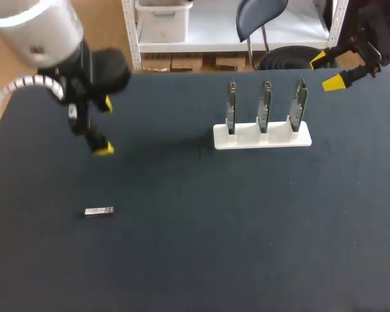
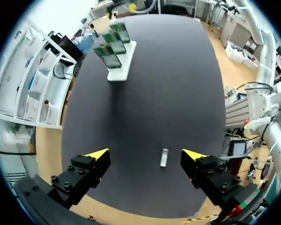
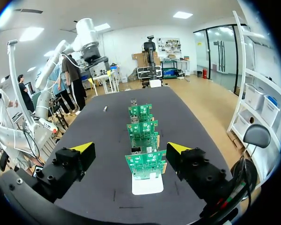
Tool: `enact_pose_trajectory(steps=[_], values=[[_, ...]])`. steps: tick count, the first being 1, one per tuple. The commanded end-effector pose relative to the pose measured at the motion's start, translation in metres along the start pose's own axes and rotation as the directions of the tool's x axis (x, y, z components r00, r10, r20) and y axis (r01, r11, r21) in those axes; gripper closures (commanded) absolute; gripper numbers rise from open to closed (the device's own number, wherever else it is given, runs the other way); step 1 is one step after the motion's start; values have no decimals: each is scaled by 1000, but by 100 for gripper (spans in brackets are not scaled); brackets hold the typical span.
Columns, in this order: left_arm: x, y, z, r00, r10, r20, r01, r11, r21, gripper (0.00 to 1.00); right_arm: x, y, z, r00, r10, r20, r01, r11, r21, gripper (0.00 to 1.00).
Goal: Pick up the optical module with the left hand, and insert it into the network port with the right hand.
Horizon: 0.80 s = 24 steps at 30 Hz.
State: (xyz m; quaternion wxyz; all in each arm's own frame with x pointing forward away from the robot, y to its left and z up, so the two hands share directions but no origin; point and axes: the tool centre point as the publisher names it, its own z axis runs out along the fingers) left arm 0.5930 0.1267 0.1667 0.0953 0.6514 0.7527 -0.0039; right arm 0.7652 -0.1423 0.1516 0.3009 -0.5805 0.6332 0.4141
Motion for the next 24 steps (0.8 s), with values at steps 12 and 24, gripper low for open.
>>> enact_pose_trajectory(steps=[12,24], values=[[47,-80,45,988,-104,-116,106,994,17,0,0,3,1,1000,-2,0,2,1000,7,0],[74,-74,80,989,-86,-122,96,992,76,0,0,3,1,1000,-2,0,2,1000,7,0]])
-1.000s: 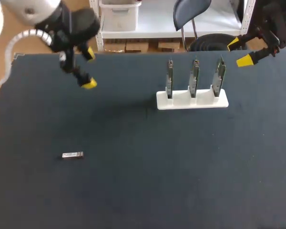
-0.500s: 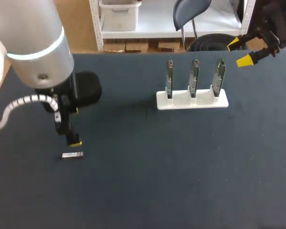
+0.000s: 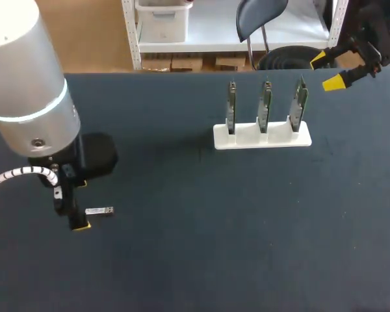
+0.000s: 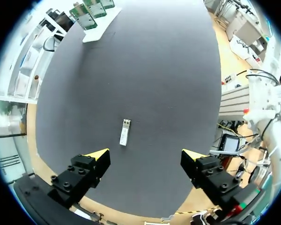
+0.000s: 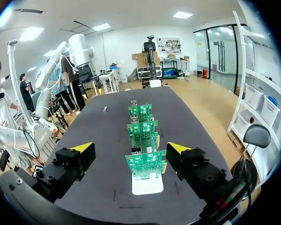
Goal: Pick up the optical module with the left hand, and insert it into the network port with the right hand.
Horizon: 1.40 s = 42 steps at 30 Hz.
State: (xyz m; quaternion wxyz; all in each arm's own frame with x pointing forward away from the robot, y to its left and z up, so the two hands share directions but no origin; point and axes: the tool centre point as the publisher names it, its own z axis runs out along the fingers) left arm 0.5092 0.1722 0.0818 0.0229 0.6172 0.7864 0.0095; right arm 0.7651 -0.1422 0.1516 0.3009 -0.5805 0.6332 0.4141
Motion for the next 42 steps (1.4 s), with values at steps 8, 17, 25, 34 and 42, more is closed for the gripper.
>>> enact_pose_trajectory(steps=[8,17,25,34,42], values=[[4,25,40,998,66,24,-68,995,73,0,0,3,1,1000,-2,0,2,1000,7,0],[12,38,65,996,91,14,-92,990,109,0,0,3,1,1000,-2,0,2,1000,7,0],[18,43,79,996,85,20,-87,989,123,0,0,3,1,1000,-2,0,2,1000,7,0],[11,50,83,994,110,22,-112,986,125,0,0,3,1,1000,-2,0,2,1000,7,0],[5,49,90,992,120,31,-124,983,138,0,0,3,1,1000,-2,0,2,1000,7,0]])
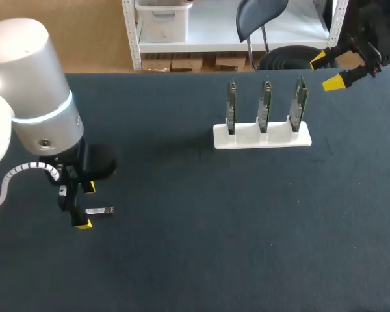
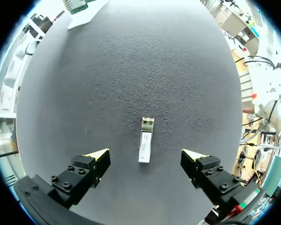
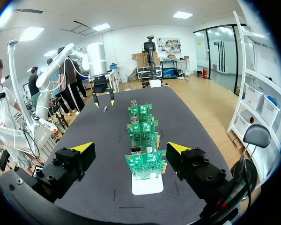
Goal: Pick up the optical module with the left hand, and insert it into the network port with the right hand.
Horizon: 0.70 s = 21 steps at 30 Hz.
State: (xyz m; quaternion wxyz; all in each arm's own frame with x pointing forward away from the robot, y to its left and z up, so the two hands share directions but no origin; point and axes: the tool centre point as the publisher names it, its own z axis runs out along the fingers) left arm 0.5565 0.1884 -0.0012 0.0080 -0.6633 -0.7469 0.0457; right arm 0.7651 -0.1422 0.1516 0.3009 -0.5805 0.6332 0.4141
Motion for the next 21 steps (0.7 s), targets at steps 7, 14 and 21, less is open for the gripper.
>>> enact_pose_trajectory(steps=[7,14,21], values=[[-2,2,9,1000,1,-8,-1,1000,25,0,0,3,1,1000,-2,0,2,1000,7,0],[0,-2,18,1000,-19,-5,19,999,47,0,0,3,1,1000,-2,0,2,1000,7,0],[-1,-6,26,1000,-9,-19,10,998,61,0,0,3,1,1000,-2,0,2,1000,7,0]])
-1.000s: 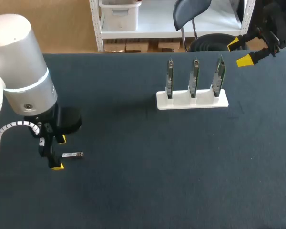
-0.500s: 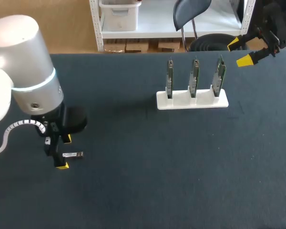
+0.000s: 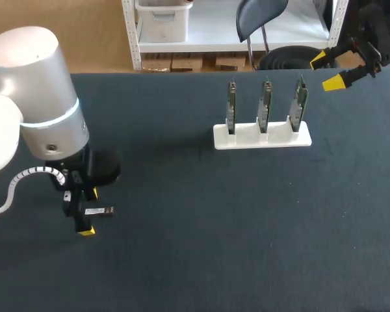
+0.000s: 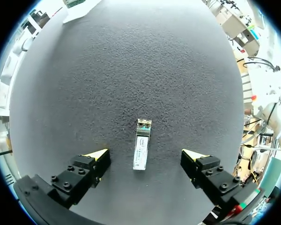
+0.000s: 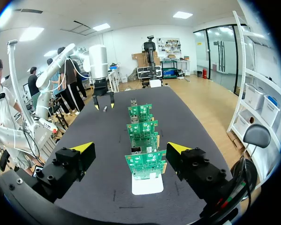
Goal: Pick up the optical module with the left hand, and insert it into the network port with the right hand.
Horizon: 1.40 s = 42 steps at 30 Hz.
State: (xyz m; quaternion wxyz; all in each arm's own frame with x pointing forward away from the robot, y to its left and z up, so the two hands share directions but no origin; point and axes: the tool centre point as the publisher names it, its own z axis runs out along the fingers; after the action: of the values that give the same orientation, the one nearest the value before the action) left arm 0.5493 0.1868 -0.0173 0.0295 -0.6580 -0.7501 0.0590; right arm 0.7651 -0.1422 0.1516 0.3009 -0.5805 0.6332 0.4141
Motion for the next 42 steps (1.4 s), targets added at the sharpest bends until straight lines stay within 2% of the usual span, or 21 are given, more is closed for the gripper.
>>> enact_pose_trajectory(steps=[1,3,4,5,6,7,23,28,33,42], values=[[-1,0,10,1000,5,-6,-5,1000,14,0,0,3,1,1000,-2,0,2,1000,7,0],[-1,-1,11,1000,18,-16,-18,1000,21,0,0,3,1,1000,-2,0,2,1000,7,0],[-1,-2,11,1000,17,-15,-17,1000,21,18,0,3,1,1000,-2,0,2,1000,7,0],[0,-3,12,1000,17,-16,-16,1000,23,43,0,3,1,1000,-2,0,2,1000,7,0],[0,-3,13,1000,17,-16,-17,1000,26,63,0,3,1,1000,-2,0,2,1000,7,0],[0,-3,13,1000,18,-17,-18,1000,25,100,0,3,1,1000,-2,0,2,1000,7,0],[-3,-6,16,1000,12,-13,-11,999,41,100,0,3,1,1000,-2,0,2,1000,7,0],[-6,-2,12,1000,8,-1,-8,999,40,100,0,3,1,1000,-2,0,2,1000,7,0],[-15,13,-1,1000,11,15,-11,1000,6,100,0,3,1,1000,-2,0,2,1000,7,0],[-50,61,-41,993,11,119,0,996,-90,100,0,3,1,1000,-2,0,2,1000,7,0]])
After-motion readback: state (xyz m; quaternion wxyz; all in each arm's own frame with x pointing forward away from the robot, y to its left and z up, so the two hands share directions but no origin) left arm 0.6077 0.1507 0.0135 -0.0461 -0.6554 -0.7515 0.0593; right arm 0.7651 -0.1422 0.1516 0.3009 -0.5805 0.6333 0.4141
